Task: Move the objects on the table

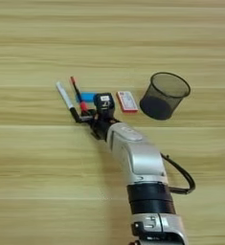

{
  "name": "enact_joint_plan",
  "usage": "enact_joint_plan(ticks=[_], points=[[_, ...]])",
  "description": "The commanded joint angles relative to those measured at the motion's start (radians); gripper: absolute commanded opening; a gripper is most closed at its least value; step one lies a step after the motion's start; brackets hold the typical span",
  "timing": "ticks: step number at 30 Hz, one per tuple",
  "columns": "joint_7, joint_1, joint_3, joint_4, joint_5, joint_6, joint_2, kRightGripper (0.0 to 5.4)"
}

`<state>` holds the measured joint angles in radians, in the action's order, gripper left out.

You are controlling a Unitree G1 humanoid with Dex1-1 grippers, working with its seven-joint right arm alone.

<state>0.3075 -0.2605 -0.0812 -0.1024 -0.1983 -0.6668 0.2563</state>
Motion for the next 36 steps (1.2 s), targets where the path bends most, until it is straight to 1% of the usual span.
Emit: enact_joint_plan(ticks=[1,6,19,20,30,36], points=[[0.004,-0.052,0.006,0.04,0.004,0.032,0.011,0.54],[0.015,-0.045,0.025,0.043,0.008,0.029,0.011,0.54],[0.011,-0.046,0.037,0.019,0.029,0.027,0.017,0.54],[0.009,-0.046,0.037,0.017,0.032,0.028,0.017,0.93],[0.008,-0.043,0.036,0.019,0.037,0.042,0.015,2.18],[0.004,-0.04,0.014,0.047,0.025,0.047,0.015,2.98]])
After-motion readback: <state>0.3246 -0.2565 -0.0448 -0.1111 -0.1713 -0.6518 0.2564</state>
